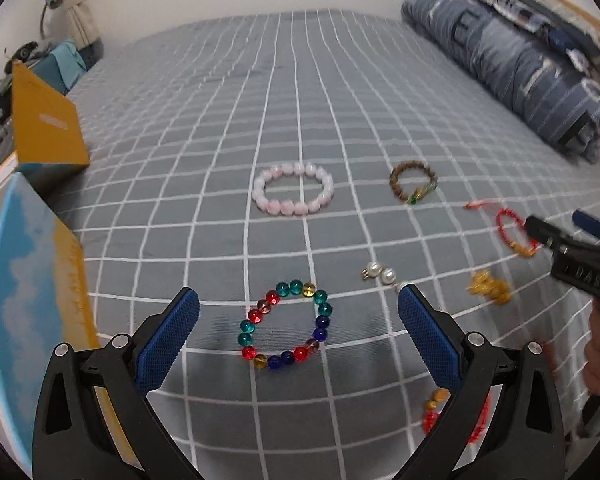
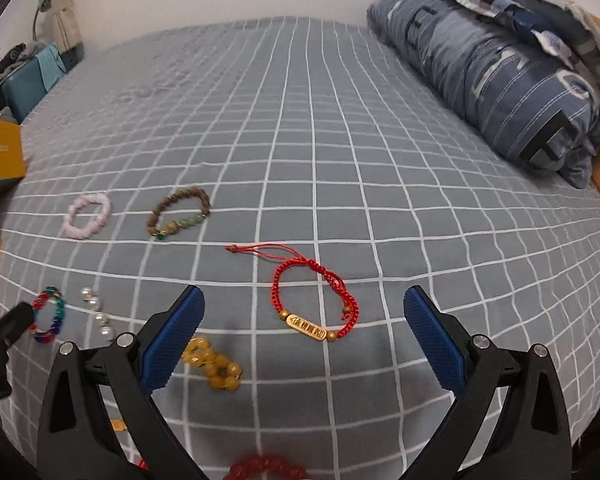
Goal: Organize jewelry
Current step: 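Grasp the multicolour bead bracelet with the left tool while the right tool grasps the red cord bracelet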
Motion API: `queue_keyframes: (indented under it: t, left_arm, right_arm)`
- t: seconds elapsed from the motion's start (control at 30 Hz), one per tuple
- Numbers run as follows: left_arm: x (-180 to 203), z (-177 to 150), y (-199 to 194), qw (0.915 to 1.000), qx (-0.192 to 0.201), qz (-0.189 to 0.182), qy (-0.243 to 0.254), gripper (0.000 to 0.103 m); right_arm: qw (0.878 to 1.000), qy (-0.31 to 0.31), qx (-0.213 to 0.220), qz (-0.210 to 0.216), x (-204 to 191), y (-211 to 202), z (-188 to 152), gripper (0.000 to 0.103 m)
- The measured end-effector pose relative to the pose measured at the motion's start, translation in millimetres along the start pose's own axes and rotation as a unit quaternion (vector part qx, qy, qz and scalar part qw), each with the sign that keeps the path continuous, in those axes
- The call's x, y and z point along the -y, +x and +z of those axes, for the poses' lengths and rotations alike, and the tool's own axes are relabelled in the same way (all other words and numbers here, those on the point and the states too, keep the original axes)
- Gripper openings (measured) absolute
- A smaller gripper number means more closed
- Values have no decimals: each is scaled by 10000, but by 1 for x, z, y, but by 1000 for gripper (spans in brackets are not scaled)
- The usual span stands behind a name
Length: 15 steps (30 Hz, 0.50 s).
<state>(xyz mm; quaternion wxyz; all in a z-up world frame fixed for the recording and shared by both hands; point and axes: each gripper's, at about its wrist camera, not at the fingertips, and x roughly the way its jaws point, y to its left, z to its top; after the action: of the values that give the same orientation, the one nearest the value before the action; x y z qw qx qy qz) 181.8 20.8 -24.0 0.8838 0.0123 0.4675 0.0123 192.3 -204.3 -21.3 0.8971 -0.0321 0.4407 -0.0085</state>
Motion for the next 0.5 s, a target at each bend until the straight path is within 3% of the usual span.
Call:
queue_keyframes:
  t: [0.5]
  left_arm:
    - [-5,-9,50,9983,-555,-90,-132,97]
  right_arm:
    - [9977,109,-665,109,5,45,-11,96]
